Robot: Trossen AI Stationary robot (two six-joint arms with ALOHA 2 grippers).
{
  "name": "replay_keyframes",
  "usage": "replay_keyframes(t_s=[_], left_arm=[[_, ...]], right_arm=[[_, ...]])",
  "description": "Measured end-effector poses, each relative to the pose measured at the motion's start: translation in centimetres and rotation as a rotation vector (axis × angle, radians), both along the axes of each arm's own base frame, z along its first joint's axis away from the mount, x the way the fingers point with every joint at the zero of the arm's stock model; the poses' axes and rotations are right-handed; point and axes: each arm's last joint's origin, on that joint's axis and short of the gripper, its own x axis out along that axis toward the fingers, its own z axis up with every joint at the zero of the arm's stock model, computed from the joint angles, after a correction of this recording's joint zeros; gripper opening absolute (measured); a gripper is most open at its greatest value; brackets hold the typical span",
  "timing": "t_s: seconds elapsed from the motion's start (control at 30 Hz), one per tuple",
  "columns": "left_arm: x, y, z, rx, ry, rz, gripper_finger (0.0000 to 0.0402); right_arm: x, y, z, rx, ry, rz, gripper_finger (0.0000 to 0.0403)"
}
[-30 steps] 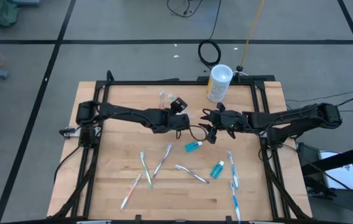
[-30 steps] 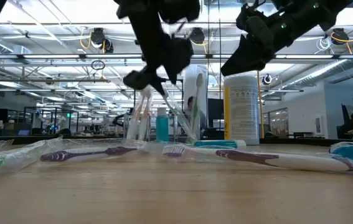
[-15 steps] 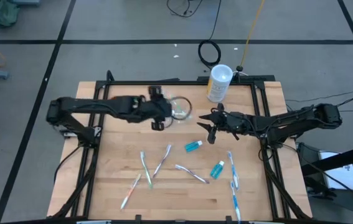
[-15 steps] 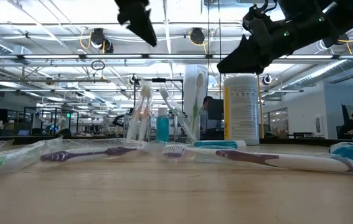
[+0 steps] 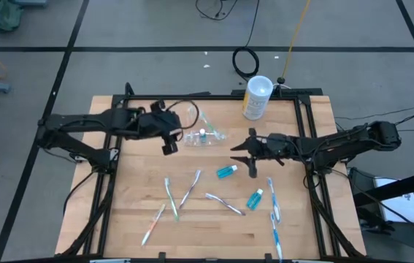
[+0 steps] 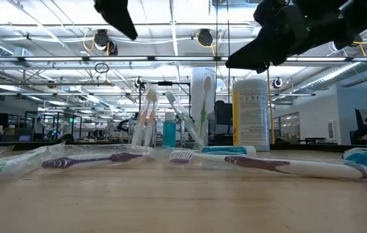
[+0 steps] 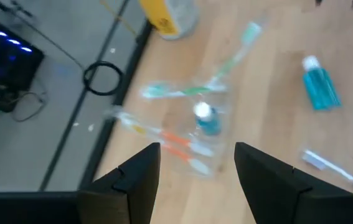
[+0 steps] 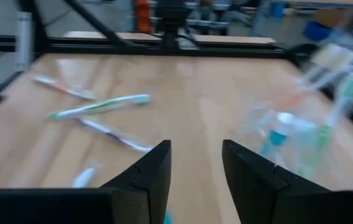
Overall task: Pick & Place toothbrushing station
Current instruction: Put the left purple toothbrush into the transparent organizer
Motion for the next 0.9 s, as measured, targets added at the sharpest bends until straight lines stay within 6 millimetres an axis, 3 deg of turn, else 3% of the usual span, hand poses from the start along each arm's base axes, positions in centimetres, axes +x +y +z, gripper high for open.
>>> replay_keyframes(t_s=[0.2, 0.4, 0.63, 0.77, 0.9], left_arm=[[1.1, -1.1, -4.9, -0.075, -0.04, -0.064, 0.0212], [2.0, -3.0, -9.5, -0.337, -0.174, -0.119, 0.0212], [1.4, -6.3, -12.2, -0.626, -0.234, -0.159, 0.0212], [1.5, -7.8, -13.4, -0.606, -0.303, -0.176, 0.0212], [2.1, -8.4, -14.8, -0.556, -0.297, -0.079, 0.0212]], right_arm=[[0.0, 0.8, 0.0, 0.023, 0.0, 0.12, 0.0134], [0.0, 1.1, 0.0, 0.009, 0.004, 0.153, 0.0134], [0.0, 1.0, 0.0, 0.009, 0.004, 0.15, 0.0134], [0.0, 1.0, 0.0, 0.011, 0.004, 0.149, 0.0134], [0.0, 1.0, 0.0, 0.011, 0.005, 0.149, 0.0134]])
